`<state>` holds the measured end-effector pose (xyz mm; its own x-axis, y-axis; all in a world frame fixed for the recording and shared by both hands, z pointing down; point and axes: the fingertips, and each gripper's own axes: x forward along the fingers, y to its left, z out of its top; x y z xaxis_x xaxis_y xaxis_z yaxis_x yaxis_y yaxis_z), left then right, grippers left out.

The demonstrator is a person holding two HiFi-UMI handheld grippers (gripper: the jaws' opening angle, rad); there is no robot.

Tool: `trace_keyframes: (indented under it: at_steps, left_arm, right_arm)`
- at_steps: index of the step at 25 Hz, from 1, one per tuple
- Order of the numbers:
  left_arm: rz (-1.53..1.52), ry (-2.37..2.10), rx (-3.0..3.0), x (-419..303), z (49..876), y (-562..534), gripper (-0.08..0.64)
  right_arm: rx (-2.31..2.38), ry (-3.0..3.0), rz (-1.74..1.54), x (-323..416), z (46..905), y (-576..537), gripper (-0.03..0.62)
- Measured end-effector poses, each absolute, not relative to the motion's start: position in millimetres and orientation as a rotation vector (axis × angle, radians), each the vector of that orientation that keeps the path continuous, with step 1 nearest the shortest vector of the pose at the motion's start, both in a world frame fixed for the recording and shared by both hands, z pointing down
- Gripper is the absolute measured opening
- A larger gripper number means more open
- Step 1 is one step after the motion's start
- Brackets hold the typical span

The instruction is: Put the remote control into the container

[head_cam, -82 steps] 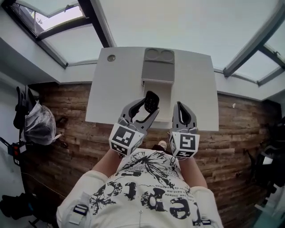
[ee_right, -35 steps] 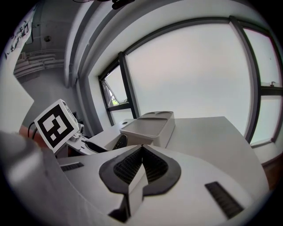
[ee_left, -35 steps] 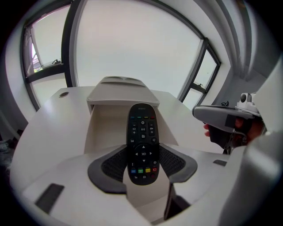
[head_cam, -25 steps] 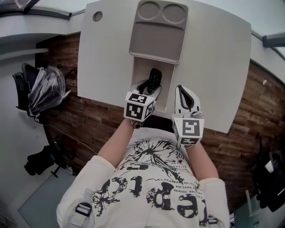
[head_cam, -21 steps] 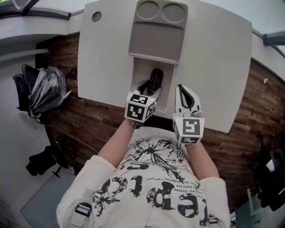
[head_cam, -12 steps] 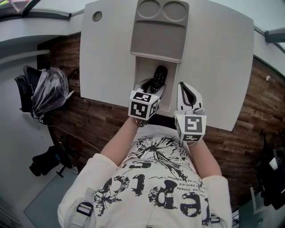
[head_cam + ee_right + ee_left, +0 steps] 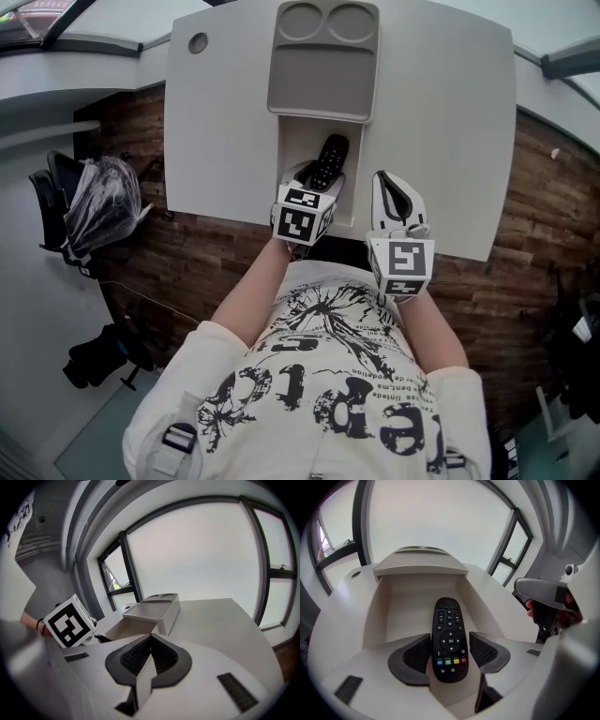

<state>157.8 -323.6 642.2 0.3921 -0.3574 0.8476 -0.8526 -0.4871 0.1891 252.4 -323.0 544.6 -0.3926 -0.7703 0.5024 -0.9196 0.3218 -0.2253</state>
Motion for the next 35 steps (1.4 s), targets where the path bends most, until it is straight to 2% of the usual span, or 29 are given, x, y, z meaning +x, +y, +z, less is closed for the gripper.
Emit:
trace_keyframes:
  at_steps: [4, 8, 13, 16, 22, 27, 35]
  left_arm:
    - [1.009, -1.067, 2.091, 157, 632, -328, 0.289]
    - [0.999, -1.155, 2.196, 153, 612, -326, 0.29]
    - [0.817, -1.285, 2.252, 147, 566, -323, 0.285]
    - [0.72, -1.357, 2.31, 149, 534, -325, 0.21]
    - [0.523, -1.508, 2.368, 149, 477, -320, 0.009]
    - [0.234, -1.566, 2.495, 148, 412, -305, 0.009]
    - [-0.014, -1.692, 2.719, 156, 327, -283, 0.009]
  right_arm:
    - [1.54, -2.283, 0.67, 257, 539, -312, 0.003]
    - [1.572, -2.27, 0.655, 263, 536, -301, 0.003]
    - [1.613, -2.271, 0.621, 266, 524, -288, 0.003]
    - [1.65, -2.274, 0.589, 271, 512, -283, 0.003]
    - [1.716, -2.293, 0.493, 285, 484, -271, 0.003]
    - [1.768, -2.326, 0.38, 289, 453, -268, 0.003]
    - [1.853, -2.398, 0.118, 299, 397, -265, 0.003]
